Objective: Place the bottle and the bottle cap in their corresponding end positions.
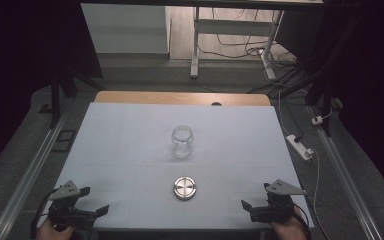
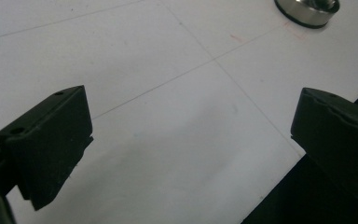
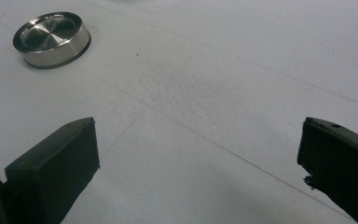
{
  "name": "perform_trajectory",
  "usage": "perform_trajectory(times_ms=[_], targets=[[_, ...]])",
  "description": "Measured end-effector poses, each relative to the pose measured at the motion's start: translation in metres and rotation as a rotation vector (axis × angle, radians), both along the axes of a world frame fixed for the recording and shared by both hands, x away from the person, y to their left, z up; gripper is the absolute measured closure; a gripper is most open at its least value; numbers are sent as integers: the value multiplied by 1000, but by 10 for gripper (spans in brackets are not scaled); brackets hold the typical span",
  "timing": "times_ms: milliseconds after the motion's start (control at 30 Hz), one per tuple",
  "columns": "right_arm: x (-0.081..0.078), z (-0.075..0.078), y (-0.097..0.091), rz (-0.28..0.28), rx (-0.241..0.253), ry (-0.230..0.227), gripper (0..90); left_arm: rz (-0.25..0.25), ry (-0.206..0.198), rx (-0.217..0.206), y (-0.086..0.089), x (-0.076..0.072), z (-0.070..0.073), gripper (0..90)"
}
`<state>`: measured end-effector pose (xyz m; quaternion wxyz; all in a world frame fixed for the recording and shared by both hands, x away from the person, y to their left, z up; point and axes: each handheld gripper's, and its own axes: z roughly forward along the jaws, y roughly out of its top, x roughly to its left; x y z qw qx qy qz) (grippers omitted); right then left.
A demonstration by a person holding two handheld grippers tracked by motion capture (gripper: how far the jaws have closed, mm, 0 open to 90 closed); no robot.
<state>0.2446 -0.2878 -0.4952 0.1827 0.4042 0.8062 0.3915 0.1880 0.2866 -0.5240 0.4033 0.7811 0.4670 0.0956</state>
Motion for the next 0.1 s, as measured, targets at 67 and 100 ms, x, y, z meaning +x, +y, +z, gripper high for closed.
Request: perform_trajectory(times_ms=[67, 100], targets=[[0, 0, -1, 0, 1, 3, 0, 1, 6, 12, -1, 0, 0, 0], [1, 0, -1, -1, 1, 4, 0, -1, 7, 12, -1, 0, 0, 0]])
